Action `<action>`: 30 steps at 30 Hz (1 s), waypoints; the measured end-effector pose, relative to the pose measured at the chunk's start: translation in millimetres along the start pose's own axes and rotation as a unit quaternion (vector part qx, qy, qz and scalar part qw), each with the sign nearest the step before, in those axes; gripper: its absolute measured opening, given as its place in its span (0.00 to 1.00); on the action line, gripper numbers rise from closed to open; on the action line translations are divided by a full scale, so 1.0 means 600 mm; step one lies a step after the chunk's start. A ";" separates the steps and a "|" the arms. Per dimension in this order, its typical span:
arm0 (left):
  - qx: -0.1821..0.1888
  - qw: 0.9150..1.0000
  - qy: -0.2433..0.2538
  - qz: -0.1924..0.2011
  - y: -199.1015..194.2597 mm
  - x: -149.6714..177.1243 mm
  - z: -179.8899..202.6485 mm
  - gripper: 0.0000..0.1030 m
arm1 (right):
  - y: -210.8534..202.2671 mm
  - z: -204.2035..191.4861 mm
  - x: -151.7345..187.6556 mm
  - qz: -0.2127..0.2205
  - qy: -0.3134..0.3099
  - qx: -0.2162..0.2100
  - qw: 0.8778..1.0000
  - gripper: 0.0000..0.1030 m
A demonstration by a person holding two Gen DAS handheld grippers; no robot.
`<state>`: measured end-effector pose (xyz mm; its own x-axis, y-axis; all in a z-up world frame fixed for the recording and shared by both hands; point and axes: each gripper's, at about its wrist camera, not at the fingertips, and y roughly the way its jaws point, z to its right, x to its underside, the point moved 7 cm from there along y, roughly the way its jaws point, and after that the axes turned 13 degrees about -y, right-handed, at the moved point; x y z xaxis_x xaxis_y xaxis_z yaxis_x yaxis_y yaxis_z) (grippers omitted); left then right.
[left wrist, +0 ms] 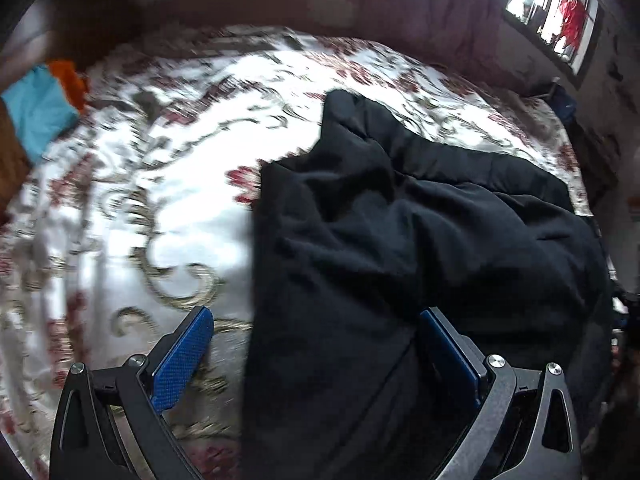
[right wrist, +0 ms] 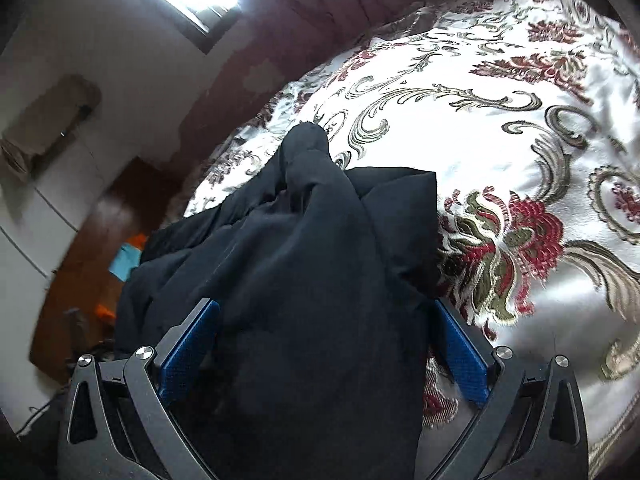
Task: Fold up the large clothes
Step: 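Close both tools on the folded black jacket's edge and lift it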
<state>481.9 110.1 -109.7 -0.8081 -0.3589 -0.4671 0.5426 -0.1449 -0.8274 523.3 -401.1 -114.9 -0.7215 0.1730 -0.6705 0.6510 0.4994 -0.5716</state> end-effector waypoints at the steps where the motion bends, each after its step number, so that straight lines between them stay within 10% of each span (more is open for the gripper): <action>1: 0.011 1.000 -0.005 -0.010 0.007 0.002 0.001 1.00 | 0.002 -0.001 0.000 -0.001 -0.005 -0.003 1.000 0.99; 20: 0.144 0.986 -0.039 -0.075 0.044 0.004 0.002 1.00 | 0.031 -0.052 0.041 -0.024 -0.057 -0.057 0.996 0.99; 30: 0.042 0.998 0.031 -0.029 0.036 0.033 0.090 0.94 | 0.039 -0.047 0.042 -0.020 -0.062 -0.053 0.996 0.99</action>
<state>490.1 50.2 -120.0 -0.8498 -0.2909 -0.4395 0.5097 -0.2414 -0.8258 513.6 -361.2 -132.1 -0.7075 0.0481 -0.7051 0.5891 0.5914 -0.5507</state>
